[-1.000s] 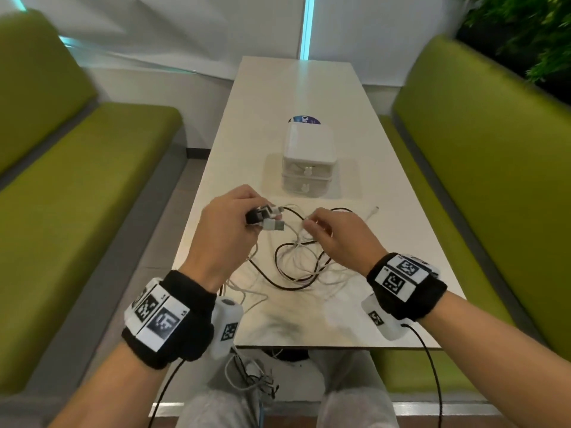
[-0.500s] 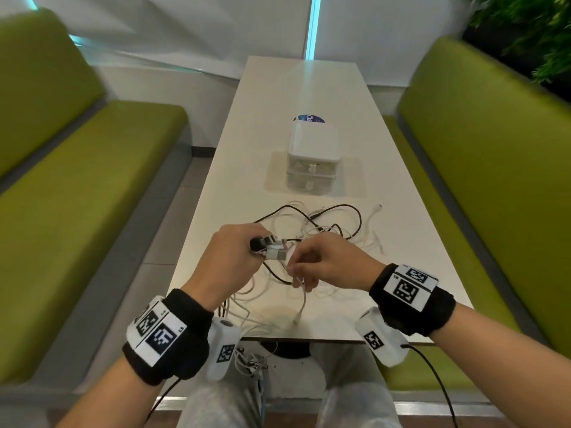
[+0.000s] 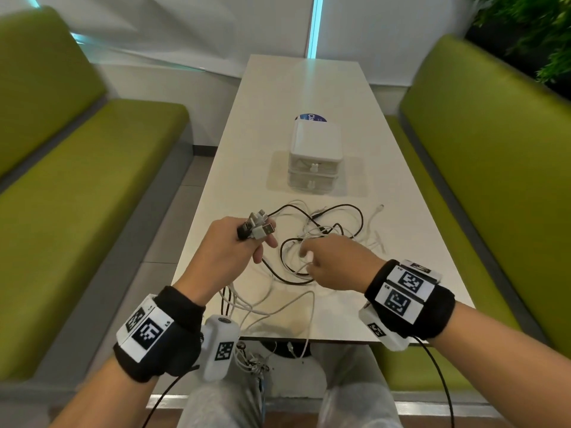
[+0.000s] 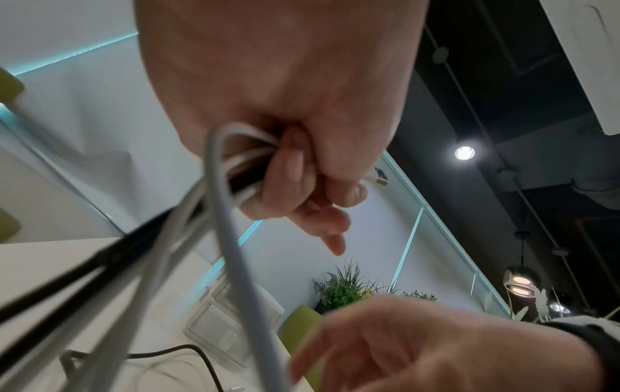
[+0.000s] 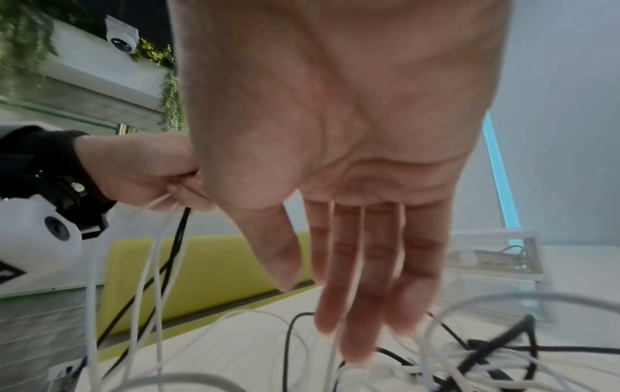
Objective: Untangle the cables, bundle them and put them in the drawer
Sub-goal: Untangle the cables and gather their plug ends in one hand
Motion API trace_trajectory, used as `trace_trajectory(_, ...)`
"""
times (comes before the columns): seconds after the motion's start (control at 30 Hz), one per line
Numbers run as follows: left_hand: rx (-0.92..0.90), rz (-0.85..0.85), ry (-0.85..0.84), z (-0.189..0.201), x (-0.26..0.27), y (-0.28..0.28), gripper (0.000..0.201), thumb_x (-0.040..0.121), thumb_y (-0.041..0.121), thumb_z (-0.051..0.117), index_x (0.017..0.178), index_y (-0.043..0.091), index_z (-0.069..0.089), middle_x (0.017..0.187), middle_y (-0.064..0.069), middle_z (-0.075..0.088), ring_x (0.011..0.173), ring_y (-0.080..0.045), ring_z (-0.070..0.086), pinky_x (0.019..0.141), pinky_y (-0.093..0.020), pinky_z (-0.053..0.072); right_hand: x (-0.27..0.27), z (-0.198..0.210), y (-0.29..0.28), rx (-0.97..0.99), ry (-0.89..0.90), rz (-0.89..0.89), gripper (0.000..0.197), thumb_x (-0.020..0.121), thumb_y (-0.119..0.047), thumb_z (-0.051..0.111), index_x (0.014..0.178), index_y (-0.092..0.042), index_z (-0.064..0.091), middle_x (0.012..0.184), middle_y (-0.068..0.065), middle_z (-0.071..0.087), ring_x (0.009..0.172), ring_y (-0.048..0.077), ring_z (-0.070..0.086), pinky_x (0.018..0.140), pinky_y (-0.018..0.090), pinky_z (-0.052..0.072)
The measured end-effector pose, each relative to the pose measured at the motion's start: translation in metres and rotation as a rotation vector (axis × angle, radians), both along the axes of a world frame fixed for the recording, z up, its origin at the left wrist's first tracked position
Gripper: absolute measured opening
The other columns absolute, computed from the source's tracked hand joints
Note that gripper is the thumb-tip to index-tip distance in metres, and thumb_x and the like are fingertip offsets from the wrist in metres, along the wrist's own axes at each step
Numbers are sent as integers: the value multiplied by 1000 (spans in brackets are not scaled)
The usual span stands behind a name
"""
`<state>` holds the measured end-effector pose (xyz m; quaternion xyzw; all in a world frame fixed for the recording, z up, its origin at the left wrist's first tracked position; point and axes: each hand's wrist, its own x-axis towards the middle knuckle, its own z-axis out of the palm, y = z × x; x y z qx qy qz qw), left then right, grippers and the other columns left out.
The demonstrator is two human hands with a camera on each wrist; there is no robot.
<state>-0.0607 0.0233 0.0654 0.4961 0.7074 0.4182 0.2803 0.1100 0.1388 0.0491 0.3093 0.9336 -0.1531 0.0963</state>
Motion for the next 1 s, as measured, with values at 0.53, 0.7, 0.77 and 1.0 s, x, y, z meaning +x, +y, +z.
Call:
trace_trajectory(0.53, 66, -47, -443, 22, 9, -11, 54, 86, 54, 48, 63, 8, 66, 50, -1, 43, 40, -10, 29, 41, -25, 20, -21, -24, -15, -344, -97, 88, 32, 95, -30, 56, 127, -24, 55, 96, -2, 72, 74, 11, 70, 76, 27, 54)
trace_trajectory(0.7, 114, -78, -524, 29, 11, -12, 50, 83, 53, 48, 60, 13, 66, 49, 0, 39, 36, -7, 26, 38, -21, 18, -29, -46, -38, -467, -264, 197, 48, 90, -54, 55, 132, -33, 47, 106, -3, 71, 87, 17, 69, 84, 37, 54)
trace_trajectory(0.77, 122, -89, -527, 32, 9, -13, 48, 83, 52, 48, 59, 15, 66, 49, -1, 38, 36, -7, 25, 38, -22, 17, -27, -51, -49, -514, -351, 245, 24, 91, -42, 56, 110, -28, 62, 92, -4, 73, 76, 17, 69, 74, 31, 55)
trace_trajectory(1.0, 79, -124, -501, 32, 11, -14, 51, 81, 56, 48, 60, 13, 65, 50, -2, 37, 37, -8, 23, 40, -21, 17, -18, -42, -42, -578, -327, 177, 26, 93, -25, 49, 97, -9, 69, 77, 2, 75, 67, 16, 70, 88, 39, 54)
